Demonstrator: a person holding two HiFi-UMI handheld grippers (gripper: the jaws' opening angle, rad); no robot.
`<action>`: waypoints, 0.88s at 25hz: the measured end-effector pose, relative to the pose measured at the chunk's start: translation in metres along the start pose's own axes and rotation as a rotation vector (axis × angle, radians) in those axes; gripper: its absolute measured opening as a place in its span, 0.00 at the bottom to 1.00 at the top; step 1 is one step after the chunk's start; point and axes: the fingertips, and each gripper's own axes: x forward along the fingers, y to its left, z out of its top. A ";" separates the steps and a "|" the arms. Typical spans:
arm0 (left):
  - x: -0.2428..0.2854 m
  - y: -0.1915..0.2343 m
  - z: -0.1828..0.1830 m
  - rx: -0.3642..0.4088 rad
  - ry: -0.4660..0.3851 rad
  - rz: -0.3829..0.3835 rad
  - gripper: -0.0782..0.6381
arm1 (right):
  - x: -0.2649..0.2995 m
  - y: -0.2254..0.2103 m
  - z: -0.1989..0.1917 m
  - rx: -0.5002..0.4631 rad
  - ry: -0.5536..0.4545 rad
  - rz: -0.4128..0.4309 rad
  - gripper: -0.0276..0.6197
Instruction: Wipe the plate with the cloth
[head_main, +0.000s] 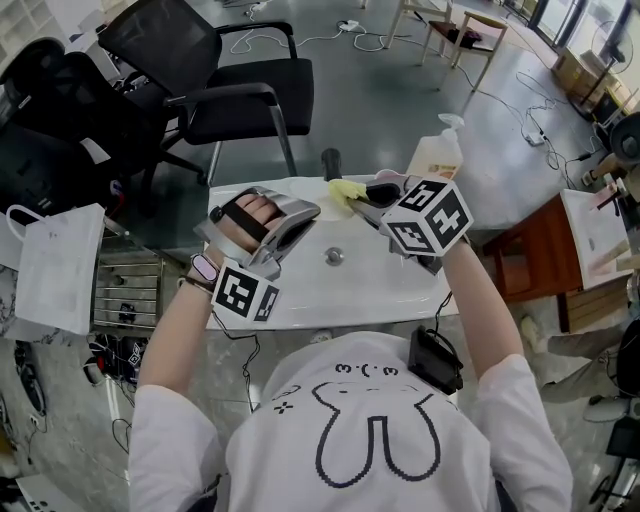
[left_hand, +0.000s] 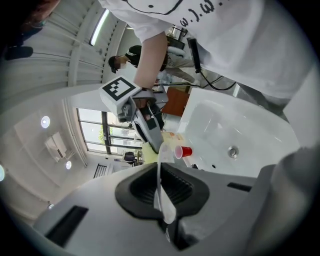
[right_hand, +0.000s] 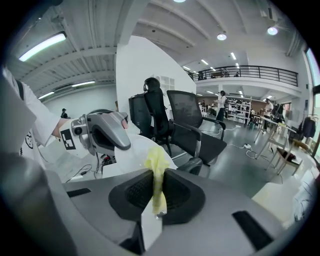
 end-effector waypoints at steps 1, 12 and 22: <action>0.000 0.000 0.002 0.002 -0.005 0.001 0.13 | 0.002 -0.004 -0.003 0.014 0.009 -0.009 0.12; 0.001 -0.003 0.013 0.024 -0.040 0.000 0.14 | 0.024 -0.033 -0.020 0.112 0.072 -0.057 0.12; 0.004 -0.012 0.014 0.035 -0.045 -0.037 0.13 | 0.008 -0.029 0.001 0.137 0.010 -0.003 0.12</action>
